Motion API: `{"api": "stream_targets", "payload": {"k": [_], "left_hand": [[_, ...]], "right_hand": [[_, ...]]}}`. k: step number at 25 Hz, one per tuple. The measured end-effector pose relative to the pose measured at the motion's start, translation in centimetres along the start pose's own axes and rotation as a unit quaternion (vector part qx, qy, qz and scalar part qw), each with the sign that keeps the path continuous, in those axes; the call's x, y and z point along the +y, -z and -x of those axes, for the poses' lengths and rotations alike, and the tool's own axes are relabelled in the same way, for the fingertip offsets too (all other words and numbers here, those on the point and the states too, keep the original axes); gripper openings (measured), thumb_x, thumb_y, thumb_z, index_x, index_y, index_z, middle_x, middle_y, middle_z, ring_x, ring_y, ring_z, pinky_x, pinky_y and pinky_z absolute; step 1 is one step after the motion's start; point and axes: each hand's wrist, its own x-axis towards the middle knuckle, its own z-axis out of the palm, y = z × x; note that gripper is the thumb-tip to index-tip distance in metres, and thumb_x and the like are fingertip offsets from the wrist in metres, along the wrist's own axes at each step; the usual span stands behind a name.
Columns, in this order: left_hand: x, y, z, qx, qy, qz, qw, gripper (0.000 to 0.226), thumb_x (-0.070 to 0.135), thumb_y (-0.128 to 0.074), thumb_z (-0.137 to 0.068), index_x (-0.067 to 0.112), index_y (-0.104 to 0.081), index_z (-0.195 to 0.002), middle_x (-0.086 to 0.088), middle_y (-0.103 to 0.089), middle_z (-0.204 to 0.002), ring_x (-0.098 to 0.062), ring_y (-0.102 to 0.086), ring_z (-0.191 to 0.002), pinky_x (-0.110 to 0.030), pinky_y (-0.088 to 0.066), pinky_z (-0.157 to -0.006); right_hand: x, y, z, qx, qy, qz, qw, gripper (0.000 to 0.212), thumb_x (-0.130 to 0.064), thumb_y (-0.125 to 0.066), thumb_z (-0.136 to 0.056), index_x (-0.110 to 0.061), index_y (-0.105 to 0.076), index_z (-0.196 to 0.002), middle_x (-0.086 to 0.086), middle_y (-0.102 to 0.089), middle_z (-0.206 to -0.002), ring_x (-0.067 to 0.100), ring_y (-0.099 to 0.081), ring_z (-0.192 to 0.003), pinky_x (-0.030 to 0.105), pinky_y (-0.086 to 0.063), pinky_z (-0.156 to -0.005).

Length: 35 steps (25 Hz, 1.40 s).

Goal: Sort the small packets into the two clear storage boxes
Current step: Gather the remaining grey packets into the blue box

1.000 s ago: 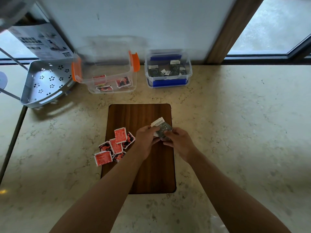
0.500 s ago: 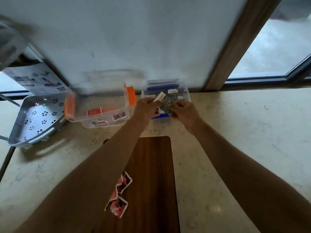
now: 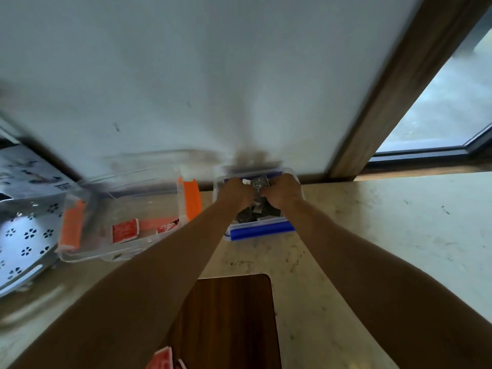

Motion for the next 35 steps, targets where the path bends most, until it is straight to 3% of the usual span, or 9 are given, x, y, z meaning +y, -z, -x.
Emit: {"api": "stream_targets", "payload": {"k": [2, 7, 13, 16, 20, 24, 28, 31, 35], "left_hand": [[-0.2, -0.4, -0.2, -0.006, -0.020, -0.049, 0.999, 0.016, 0.015, -0.046, -0.099, 0.004, -0.056, -0.105, 0.000, -0.045, -0.069, -0.020, -0.052, -0.085, -0.027, -0.042, -0.078], [-0.3, -0.5, -1.1, -0.026, 0.007, -0.023, 0.999, 0.003, 0.012, -0.049, -0.099, 0.010, -0.047, -0.100, -0.002, -0.048, -0.075, -0.021, -0.058, -0.087, -0.034, -0.057, -0.088], [-0.1, 2.3, 1.5, -0.001, -0.016, 0.002, 1.000, 0.030, 0.021, -0.052, -0.097, -0.002, -0.061, -0.114, -0.012, -0.061, -0.095, -0.023, -0.055, -0.078, -0.033, -0.046, -0.067], [0.5, 4.6, 5.5, -0.004, -0.046, 0.017, 0.999, 0.014, 0.016, -0.054, -0.098, 0.006, -0.060, -0.104, -0.013, -0.064, -0.091, -0.018, -0.055, -0.067, -0.024, -0.043, -0.054], [-1.0, 6.5, 12.3, 0.003, -0.059, 0.125, 0.990, 0.003, 0.012, -0.056, -0.095, 0.014, -0.059, -0.094, -0.006, -0.060, -0.079, -0.017, -0.056, -0.069, -0.026, -0.048, -0.060], [-5.7, 7.4, 19.0, 0.001, -0.015, 0.174, 0.985, 0.014, 0.016, -0.056, -0.096, 0.016, -0.057, -0.082, -0.005, -0.058, -0.080, -0.018, -0.059, -0.074, -0.034, -0.057, -0.076], [-13.3, 7.8, 23.0, 0.007, 0.034, 0.222, 0.974, 0.007, 0.023, -0.062, -0.079, 0.017, -0.062, -0.083, -0.016, -0.069, -0.088, -0.029, -0.066, -0.076, -0.038, -0.054, -0.071], [-19.0, 8.4, 25.4, 0.012, 0.069, 0.230, 0.971, 0.007, 0.022, -0.054, -0.082, 0.019, -0.060, -0.080, -0.014, -0.068, -0.091, -0.033, -0.068, -0.086, -0.045, -0.059, -0.082], [-23.8, 8.5, 28.4, 0.017, 0.106, 0.245, 0.963, 0.010, 0.016, -0.056, -0.087, 0.017, -0.061, -0.079, -0.009, -0.068, -0.085, -0.025, -0.065, -0.079, -0.037, -0.054, -0.075]], "right_hand": [[0.2, -0.5, -0.2, 0.010, -0.004, 0.011, 1.000, 0.049, -0.034, -0.079, -0.073, -0.015, -0.058, -0.114, 0.000, -0.067, -0.083, 0.012, -0.061, -0.063, 0.021, -0.045, -0.048], [0.2, -0.5, -0.1, 0.015, 0.037, 0.073, 0.997, 0.036, -0.032, -0.076, -0.077, -0.015, -0.066, -0.106, -0.011, -0.053, -0.068, -0.003, -0.048, -0.054, 0.011, -0.028, -0.040], [-1.0, 2.4, 3.5, -0.003, 0.075, 0.072, 0.995, 0.018, -0.017, -0.073, -0.083, -0.012, -0.065, -0.099, 0.001, -0.064, -0.087, 0.017, -0.063, -0.073, 0.026, -0.051, -0.061], [-1.8, 4.0, 7.5, -0.005, 0.125, 0.065, 0.990, 0.011, -0.024, -0.074, -0.083, -0.017, -0.066, -0.081, -0.002, -0.069, -0.077, 0.017, -0.068, -0.073, 0.028, -0.053, -0.062], [-1.9, 4.6, 14.7, -0.054, 0.172, 0.014, 0.984, 0.022, -0.020, -0.070, -0.089, -0.010, -0.068, -0.108, 0.003, -0.072, -0.104, 0.018, -0.068, -0.094, 0.021, -0.051, -0.074], [-1.3, 3.5, 22.1, -0.110, 0.179, 0.046, 0.977, 0.022, -0.022, -0.065, -0.092, -0.014, -0.064, -0.113, -0.002, -0.065, -0.105, 0.010, -0.061, -0.086, 0.010, -0.038, -0.059], [-0.5, 0.8, 28.1, -0.146, 0.194, 0.083, 0.966, 0.026, -0.023, -0.064, -0.093, -0.014, -0.066, -0.117, 0.002, -0.067, -0.116, 0.017, -0.065, -0.105, 0.021, -0.049, -0.081], [0.3, -1.8, 32.3, -0.207, 0.160, 0.077, 0.962, 0.034, -0.021, -0.062, -0.092, -0.009, -0.063, -0.124, 0.009, -0.065, -0.126, 0.021, -0.064, -0.110, 0.030, -0.053, -0.090], [0.7, -5.1, 36.2, -0.213, 0.170, 0.107, 0.956, 0.019, -0.017, -0.064, -0.090, -0.004, -0.071, -0.102, 0.011, -0.072, -0.104, 0.023, -0.067, -0.093, 0.034, -0.053, -0.080]]}}
